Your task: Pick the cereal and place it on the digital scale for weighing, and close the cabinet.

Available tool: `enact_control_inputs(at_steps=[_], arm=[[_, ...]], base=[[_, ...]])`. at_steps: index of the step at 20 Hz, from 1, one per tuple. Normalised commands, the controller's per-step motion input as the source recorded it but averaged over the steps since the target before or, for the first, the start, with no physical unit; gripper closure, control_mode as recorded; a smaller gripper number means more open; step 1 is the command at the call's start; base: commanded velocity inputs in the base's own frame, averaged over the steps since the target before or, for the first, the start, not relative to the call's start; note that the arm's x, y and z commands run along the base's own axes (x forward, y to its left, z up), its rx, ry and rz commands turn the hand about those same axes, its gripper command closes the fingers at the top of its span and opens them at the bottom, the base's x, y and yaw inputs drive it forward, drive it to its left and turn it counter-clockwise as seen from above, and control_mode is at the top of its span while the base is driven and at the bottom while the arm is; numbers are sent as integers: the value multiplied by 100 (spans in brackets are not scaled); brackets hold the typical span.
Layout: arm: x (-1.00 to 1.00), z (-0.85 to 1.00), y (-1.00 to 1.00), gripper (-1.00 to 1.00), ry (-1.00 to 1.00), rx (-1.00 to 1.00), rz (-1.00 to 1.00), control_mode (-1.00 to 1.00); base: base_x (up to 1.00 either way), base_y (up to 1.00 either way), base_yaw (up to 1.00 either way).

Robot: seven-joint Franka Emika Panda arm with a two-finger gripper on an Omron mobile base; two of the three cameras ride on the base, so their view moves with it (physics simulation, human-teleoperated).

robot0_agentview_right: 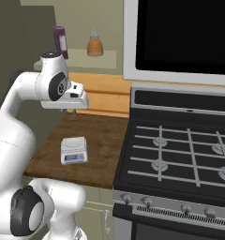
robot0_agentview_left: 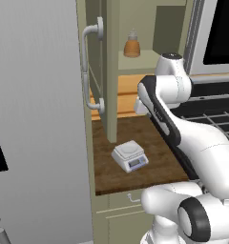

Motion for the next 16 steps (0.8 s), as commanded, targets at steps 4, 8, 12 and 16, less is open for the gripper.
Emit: enact_control_inputs(at_steps=[4, 8, 12, 16], arm=[[-24, 0, 0, -100, -2, 0, 0, -100], [-73, 0, -3, -100, -8, 0, -2, -100], [-64, 14, 28, -100, -32, -3, -1, -100], [-64, 39, 0, -100, -43, 1, 0, -100]], base=[[0, 0, 0], [0, 0, 0], [0, 0, 0], [0, 0, 0]])
